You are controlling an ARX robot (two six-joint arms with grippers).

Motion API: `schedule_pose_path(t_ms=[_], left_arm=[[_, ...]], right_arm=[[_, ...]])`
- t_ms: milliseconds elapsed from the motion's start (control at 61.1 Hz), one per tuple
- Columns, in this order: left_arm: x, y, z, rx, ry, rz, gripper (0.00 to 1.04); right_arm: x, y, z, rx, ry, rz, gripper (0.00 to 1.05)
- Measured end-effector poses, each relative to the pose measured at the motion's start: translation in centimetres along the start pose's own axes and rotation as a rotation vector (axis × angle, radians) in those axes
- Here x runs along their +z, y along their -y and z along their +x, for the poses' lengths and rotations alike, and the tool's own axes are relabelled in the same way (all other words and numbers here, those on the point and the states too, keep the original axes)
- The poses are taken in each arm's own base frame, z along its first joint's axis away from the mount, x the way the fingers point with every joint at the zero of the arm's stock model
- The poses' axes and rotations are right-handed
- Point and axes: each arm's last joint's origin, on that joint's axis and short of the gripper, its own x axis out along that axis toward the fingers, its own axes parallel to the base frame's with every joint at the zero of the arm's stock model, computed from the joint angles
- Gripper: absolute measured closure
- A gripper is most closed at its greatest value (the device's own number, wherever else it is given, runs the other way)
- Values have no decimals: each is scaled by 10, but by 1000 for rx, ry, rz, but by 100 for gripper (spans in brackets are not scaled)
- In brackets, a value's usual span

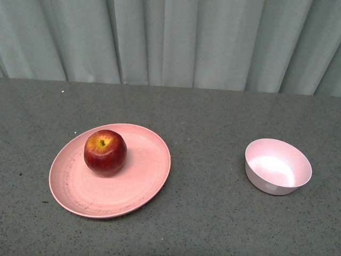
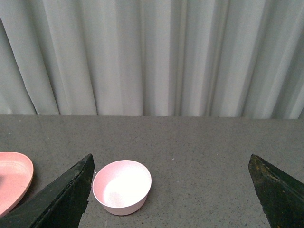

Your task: Move apple from plate to bowl

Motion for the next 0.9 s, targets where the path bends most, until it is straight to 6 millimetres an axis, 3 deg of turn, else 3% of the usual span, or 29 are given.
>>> schedule_pose_path(t_ms=[900], left_arm=[[0, 0, 0, 0, 0, 0, 7]], right_arm=[[0, 0, 0, 0, 0, 0, 9]])
